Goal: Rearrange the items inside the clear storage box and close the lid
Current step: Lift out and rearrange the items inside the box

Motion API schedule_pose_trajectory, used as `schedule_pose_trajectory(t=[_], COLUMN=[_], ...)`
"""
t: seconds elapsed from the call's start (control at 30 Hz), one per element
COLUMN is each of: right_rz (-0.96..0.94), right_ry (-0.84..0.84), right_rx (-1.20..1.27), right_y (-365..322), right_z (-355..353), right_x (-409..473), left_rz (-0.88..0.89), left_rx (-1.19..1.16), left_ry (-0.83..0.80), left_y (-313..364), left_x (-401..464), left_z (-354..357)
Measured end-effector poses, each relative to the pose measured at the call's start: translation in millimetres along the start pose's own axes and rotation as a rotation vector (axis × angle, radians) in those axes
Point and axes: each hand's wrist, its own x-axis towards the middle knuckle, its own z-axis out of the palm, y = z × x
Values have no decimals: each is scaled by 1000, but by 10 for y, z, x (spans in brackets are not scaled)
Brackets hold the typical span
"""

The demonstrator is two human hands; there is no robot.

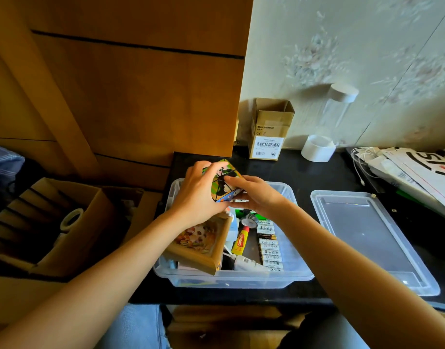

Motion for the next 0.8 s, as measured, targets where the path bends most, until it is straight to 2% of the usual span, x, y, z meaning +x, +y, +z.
schedule_pose_trajectory(t=[0.13,0.23,0.33,0.4,0.53,0.8], right_rz=[-28,-28,68,159,253,354], right_ry=[-37,56,205,246,272,345], right_rx=[153,121,6,-92,-254,-390], right_y=[10,112,318,469,624,777], right_z=[-134,-300,-449,-500,-475,-350], right_x=[-119,-194,-273,-336,-415,-465], left_rz=[130,85,-79,-134,-166,-197], left_rx=[-123,-201,-25,102,172,249], left_ry=[-7,-127,-265,-339,-302,-403], left_y=[193,218,104,10,-102,-122], left_x=[5,-13,-49,-94,-209,-330], left_z=[65,88,80,57,30,75])
